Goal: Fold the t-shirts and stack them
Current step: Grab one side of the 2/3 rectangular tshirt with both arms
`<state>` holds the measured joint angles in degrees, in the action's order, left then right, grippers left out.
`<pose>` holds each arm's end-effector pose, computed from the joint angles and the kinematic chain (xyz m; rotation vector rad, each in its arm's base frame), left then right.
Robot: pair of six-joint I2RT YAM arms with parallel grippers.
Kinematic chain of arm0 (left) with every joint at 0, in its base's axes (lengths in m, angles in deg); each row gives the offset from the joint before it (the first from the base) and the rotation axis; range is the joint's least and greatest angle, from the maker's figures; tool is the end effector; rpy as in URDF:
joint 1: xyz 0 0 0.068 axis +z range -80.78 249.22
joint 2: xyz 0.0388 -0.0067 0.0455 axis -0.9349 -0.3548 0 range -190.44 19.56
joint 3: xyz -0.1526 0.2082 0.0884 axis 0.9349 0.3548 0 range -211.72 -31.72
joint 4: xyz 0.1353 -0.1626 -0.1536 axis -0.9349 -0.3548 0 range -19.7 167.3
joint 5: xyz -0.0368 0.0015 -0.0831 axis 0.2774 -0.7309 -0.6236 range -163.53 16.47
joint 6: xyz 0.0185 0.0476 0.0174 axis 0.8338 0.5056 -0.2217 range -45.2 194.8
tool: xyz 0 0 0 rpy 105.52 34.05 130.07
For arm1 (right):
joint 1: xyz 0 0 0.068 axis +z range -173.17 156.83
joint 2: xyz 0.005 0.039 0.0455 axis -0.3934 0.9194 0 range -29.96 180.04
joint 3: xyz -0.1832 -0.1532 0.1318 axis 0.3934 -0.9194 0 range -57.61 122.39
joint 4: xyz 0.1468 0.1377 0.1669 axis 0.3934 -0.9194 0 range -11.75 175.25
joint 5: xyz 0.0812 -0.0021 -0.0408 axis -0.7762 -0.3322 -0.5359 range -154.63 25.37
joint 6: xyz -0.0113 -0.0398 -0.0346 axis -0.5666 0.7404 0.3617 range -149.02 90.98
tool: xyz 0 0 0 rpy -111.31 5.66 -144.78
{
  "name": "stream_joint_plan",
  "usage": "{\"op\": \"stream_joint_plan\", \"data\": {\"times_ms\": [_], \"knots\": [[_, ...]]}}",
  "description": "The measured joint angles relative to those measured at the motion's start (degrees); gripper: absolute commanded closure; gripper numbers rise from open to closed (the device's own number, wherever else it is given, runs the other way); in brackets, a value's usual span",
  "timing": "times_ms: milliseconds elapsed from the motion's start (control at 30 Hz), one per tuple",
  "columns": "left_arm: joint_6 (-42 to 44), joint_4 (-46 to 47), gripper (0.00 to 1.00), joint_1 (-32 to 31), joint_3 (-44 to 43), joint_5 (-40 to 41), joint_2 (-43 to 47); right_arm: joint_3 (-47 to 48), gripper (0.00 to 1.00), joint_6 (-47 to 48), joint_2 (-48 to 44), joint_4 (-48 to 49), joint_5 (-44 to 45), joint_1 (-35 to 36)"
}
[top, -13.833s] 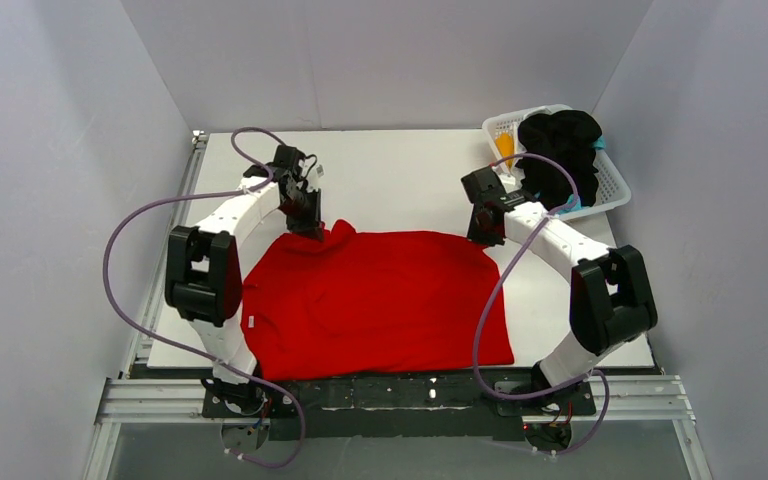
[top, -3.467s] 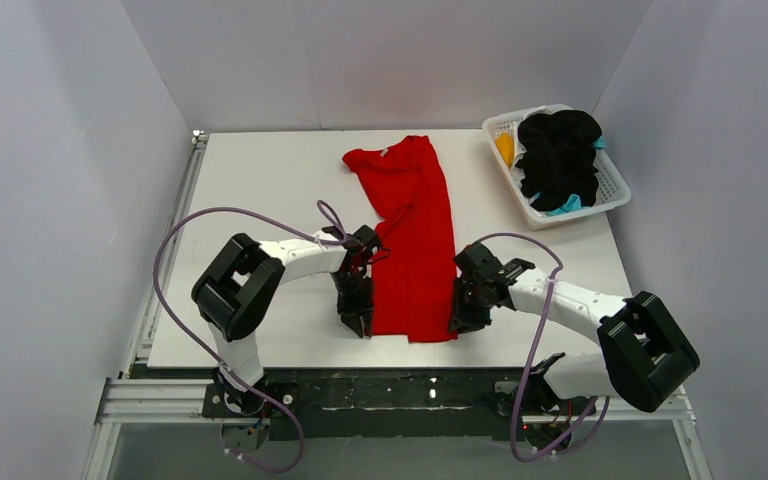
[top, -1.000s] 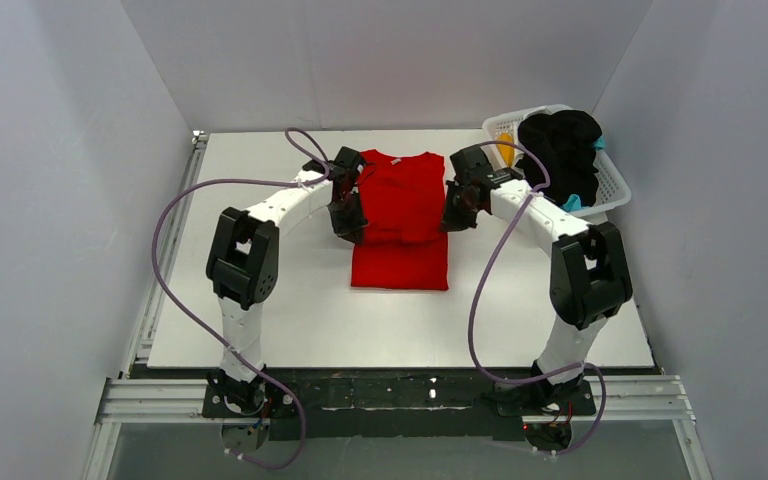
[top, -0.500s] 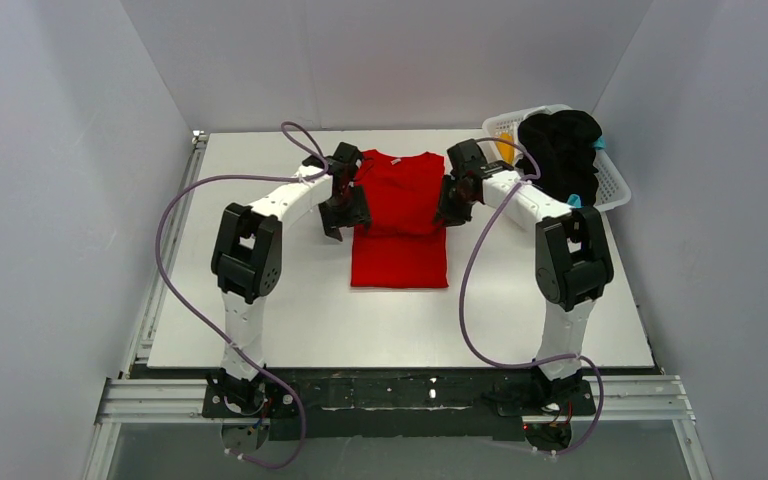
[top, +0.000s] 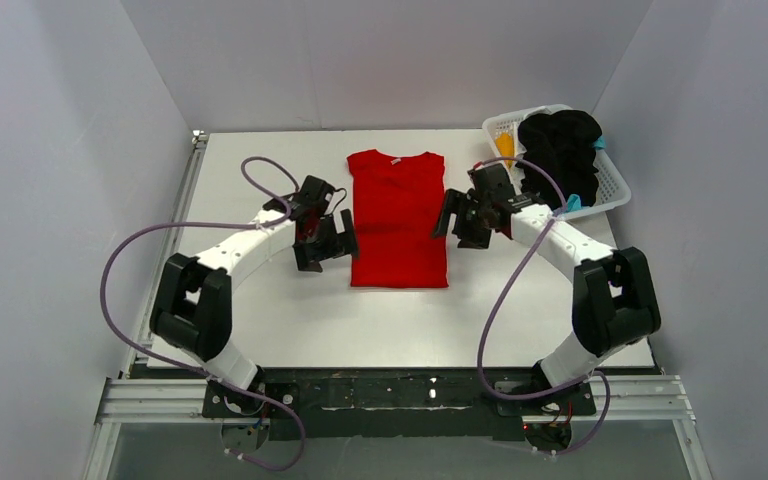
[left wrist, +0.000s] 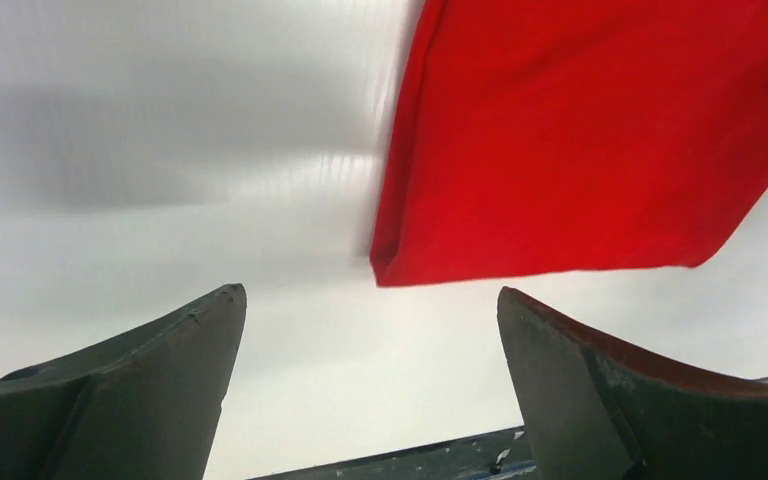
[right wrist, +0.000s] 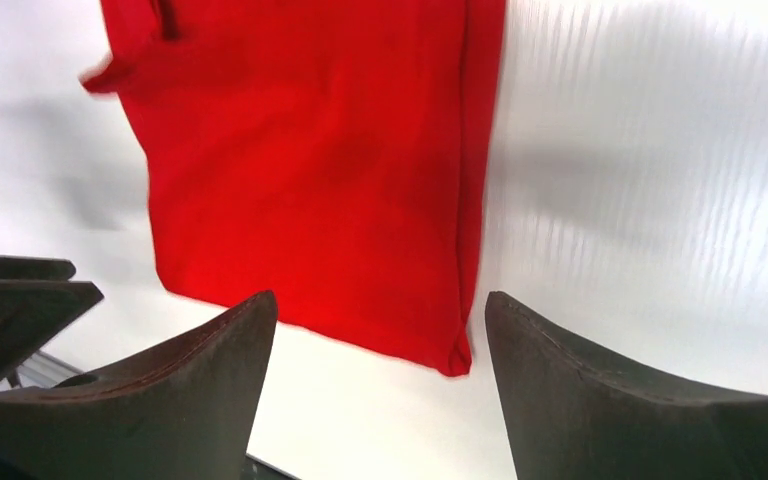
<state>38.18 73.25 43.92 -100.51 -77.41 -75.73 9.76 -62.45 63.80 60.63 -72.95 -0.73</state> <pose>0.3468 -0.1665 0.2651 -0.1735 2.1791 -0.7056 0.3234 0.1392 0.2369 0.1786 2.5386 0.5853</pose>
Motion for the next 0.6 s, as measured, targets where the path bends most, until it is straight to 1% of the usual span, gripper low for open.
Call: {"op": "stream_joint_plan", "data": {"times_ms": [133, 300, 333, 400, 467, 500, 567, 600], "knots": [[-2.1, 5.5, 0.02, 0.0, 10.9, -2.8, 6.5, -10.8, 0.18, -0.9, -5.5, 4.8, -2.7, 1.4], [-3.9, 16.3, 0.02, 0.0, 20.8, -4.5, 7.2, -19.5, 0.22, -1.8, -7.1, 11.5, -3.0, 3.9], [-4.4, 18.0, 0.02, 0.0, 21.4, -5.0, 7.7, -20.4, 0.22, -1.9, -7.1, 12.9, -2.8, 4.1], [-4.9, 24.7, 0.02, 0.0, 23.5, -5.0, 8.1, -22.6, 0.24, -2.4, -7.1, 16.2, -2.1, 4.5], [-5.5, 29.5, 0.05, -0.1, 24.7, -5.2, 8.0, -24.5, 0.26, -2.7, -7.1, 19.2, -1.1, 4.8], [-5.7, 31.3, 0.09, -0.2, 25.0, -5.3, 7.8, -25.2, 0.28, -2.8, -7.2, 20.4, -0.5, 5.1], [-6.0, 35.5, 0.2, -0.3, 25.7, -5.4, 7.0, -26.4, 0.32, -3.1, -7.5, 22.6, 0.7, 5.5], [-6.2, 37.5, 0.25, -0.4, 26.1, -5.4, 6.6, -27.0, 0.33, -3.2, -7.8, 23.7, 1.3, 5.7]]}}
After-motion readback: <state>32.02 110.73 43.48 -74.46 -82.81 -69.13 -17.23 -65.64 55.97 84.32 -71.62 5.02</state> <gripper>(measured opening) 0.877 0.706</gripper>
